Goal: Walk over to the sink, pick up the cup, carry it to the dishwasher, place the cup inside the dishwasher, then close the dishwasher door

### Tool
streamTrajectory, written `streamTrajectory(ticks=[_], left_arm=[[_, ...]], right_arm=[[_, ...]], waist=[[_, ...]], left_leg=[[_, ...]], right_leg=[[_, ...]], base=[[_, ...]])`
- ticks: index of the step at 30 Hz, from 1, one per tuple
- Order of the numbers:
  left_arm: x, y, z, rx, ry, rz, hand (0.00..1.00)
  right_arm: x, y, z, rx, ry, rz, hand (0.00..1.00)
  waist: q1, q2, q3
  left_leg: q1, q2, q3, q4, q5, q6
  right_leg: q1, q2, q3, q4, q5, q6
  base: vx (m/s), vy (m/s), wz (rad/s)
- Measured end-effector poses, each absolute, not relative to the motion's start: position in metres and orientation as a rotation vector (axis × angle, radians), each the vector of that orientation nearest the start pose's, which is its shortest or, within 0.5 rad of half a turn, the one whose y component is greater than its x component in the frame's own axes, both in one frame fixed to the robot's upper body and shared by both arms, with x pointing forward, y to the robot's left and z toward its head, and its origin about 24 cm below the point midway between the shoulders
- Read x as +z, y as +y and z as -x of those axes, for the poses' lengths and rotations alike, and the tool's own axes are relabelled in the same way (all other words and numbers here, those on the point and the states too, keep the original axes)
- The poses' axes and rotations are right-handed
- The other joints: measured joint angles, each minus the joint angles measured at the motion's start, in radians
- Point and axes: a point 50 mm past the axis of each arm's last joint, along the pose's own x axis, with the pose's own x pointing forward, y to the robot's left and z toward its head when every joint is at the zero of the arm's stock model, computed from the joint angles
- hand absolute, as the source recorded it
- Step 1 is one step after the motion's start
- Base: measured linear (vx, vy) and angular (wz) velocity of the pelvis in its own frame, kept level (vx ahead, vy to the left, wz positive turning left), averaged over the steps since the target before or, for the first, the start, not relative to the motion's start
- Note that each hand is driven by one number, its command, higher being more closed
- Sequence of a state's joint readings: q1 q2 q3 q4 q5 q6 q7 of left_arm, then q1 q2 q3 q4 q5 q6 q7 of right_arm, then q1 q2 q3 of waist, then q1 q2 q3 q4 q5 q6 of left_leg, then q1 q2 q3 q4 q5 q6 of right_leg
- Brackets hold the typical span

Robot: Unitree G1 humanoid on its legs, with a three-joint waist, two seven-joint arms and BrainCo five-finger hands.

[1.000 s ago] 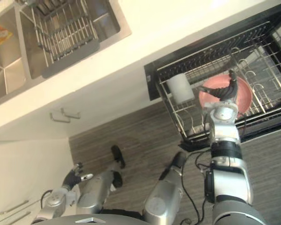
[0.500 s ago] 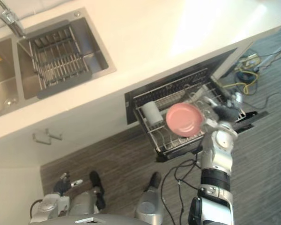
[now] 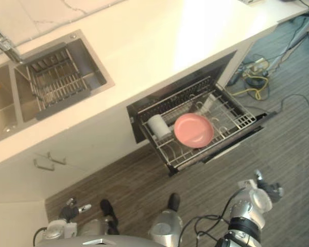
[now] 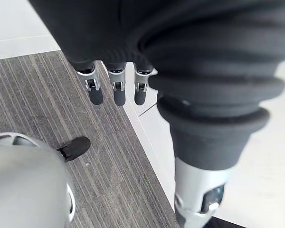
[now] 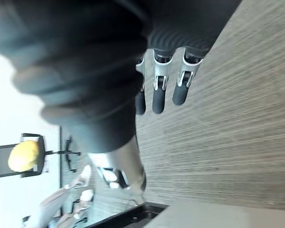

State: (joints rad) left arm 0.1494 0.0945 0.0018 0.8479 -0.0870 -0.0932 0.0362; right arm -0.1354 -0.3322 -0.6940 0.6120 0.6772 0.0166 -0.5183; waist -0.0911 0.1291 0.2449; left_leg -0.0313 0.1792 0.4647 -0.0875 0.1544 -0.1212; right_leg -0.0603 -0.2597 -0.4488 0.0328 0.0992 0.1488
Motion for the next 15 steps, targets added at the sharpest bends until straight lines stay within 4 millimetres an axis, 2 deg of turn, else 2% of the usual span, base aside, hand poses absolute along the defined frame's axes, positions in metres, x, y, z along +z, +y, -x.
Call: streamTrajectory(ticks=[3,5,9,11,15], left_arm=[[-0.143,0.190,-0.113,0.133,0.904,-0.022,0.00],[-0.143,0.190,-0.113,0.121,0.901,-0.017,0.00],[-0.142,0.190,-0.115,0.102,0.884,-0.012,0.00],[-0.142,0.189,-0.115,0.093,0.879,-0.009,0.00],[-0.142,0.189,-0.114,0.086,0.879,-0.006,0.00]], right_arm=[[-0.028,-0.371,-0.182,-1.214,0.299,-0.633,1.00],[-0.029,-0.369,-0.187,-1.138,0.293,-0.651,1.00],[-0.025,-0.360,-0.208,-0.978,0.268,-0.665,1.00],[-0.022,-0.353,-0.219,-0.899,0.275,-0.647,1.00],[-0.021,-0.358,-0.223,-0.853,0.321,-0.546,1.00]], waist=[[0.007,0.024,0.001],[0.009,0.031,0.005],[0.011,0.046,0.011],[0.021,0.049,0.024],[0.035,0.057,0.058]], left_leg=[[-0.005,-0.012,-0.001,0.000,-0.001,0.003],[-0.008,-0.022,-0.006,0.000,0.005,0.016],[-0.021,-0.038,-0.034,0.001,0.005,0.019],[-0.020,-0.042,-0.048,0.002,0.006,0.020],[-0.024,-0.055,-0.082,0.001,0.009,0.024]], right_leg=[[-0.004,-0.014,-0.003,0.004,0.002,0.005],[-0.004,-0.024,-0.005,0.005,0.006,0.010],[-0.003,-0.040,-0.028,0.009,0.010,0.021],[0.006,-0.044,-0.038,0.014,0.005,0.025],[0.024,-0.058,-0.066,0.025,-0.006,0.030]], base=[[0.04,0.012,0.05],[0.05,0.026,0.08],[0.04,0.028,0.15],[0.01,0.012,0.22],[-0.02,0.016,0.23]])
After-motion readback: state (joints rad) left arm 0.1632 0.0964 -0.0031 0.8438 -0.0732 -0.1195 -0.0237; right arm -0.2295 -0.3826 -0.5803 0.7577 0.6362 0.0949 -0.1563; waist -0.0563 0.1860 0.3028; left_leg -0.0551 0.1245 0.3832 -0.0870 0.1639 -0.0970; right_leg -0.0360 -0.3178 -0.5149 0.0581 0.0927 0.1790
